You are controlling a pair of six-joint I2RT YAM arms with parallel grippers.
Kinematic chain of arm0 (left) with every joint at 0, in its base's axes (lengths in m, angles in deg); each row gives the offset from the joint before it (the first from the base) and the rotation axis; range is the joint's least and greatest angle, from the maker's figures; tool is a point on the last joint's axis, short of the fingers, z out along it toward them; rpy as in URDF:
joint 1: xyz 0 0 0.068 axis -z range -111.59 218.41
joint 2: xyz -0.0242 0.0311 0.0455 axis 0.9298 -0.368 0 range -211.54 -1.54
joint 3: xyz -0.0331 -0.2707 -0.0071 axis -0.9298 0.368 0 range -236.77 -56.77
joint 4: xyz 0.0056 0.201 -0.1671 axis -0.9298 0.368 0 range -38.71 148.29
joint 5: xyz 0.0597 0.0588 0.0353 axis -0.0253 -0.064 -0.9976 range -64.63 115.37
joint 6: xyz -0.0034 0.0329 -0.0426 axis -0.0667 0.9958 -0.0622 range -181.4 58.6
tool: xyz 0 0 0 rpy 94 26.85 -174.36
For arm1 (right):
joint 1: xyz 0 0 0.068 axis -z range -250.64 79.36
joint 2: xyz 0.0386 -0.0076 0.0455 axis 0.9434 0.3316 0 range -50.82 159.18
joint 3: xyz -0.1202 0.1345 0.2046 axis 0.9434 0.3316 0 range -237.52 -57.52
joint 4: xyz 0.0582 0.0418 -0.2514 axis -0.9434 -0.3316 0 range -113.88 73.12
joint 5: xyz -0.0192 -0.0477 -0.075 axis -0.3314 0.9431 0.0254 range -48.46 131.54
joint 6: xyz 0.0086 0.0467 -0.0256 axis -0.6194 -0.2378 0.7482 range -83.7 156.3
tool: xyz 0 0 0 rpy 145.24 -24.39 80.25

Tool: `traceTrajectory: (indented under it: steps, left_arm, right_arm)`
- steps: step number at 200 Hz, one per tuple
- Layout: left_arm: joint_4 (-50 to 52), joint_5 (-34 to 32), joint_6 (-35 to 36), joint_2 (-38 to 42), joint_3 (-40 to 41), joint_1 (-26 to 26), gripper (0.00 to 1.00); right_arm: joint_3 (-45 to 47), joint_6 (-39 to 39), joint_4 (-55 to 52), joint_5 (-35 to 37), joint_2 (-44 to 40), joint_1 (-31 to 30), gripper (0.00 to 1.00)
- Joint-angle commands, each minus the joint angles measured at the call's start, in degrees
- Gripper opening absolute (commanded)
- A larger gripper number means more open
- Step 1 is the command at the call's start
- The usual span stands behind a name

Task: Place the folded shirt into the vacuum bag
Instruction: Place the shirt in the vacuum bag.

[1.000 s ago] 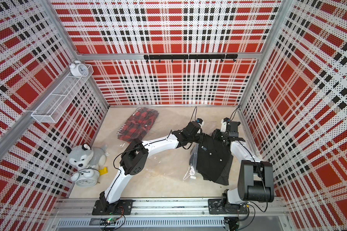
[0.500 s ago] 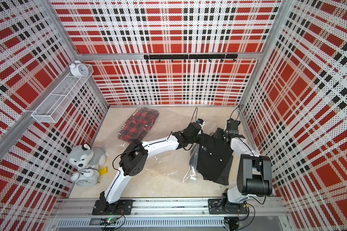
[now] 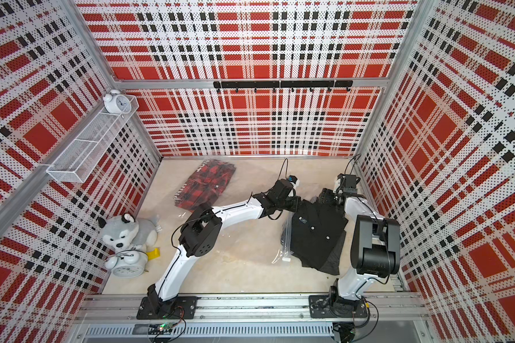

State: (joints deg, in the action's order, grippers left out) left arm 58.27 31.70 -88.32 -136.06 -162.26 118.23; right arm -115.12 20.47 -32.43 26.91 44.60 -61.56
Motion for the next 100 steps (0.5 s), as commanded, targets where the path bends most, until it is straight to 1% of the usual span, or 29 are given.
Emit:
traceTrajectory:
  steps: [1,11,29,39,49,59,85,100]
  left_arm:
    - [-1.1,2.69,1.2,-1.98,-1.9,-1.01,0.02]
    - [-1.0,2.86,1.47,-2.13,-2.08,-1.06,0.02]
    - [-1.0,2.99,1.69,-1.85,-1.7,-1.05,0.02]
    - [-1.01,2.99,1.69,-1.56,-1.49,-1.05,0.02]
    - [-1.0,2.99,1.61,-1.36,-1.19,-1.12,0.02]
    - [-1.26,2.99,1.56,-1.19,-0.96,-1.01,0.02]
    - [-1.45,3.11,1.34,-0.57,-0.55,-0.81,0.01]
    - [-1.4,3.0,1.32,0.07,-0.33,-0.55,0.01]
  right_arm:
    - [1.05,2.46,-1.33,-2.63,1.05,-0.08,0.8]
    - [1.19,2.65,-1.39,-2.59,1.47,-0.48,0.81]
    - [0.83,3.08,-2.23,-2.12,2.29,-1.7,0.8]
    - [0.57,3.18,-2.57,-1.6,2.56,-2.49,0.77]
    - [0.5,3.27,-2.87,-0.84,2.74,-3.13,0.72]
    - [0.46,3.27,-3.08,-0.09,2.84,-3.84,0.66]
    - [0.33,3.19,-3.3,1.96,2.41,-5.08,0.35]
    - [0.32,3.14,-3.26,2.59,1.56,-5.56,0.19]
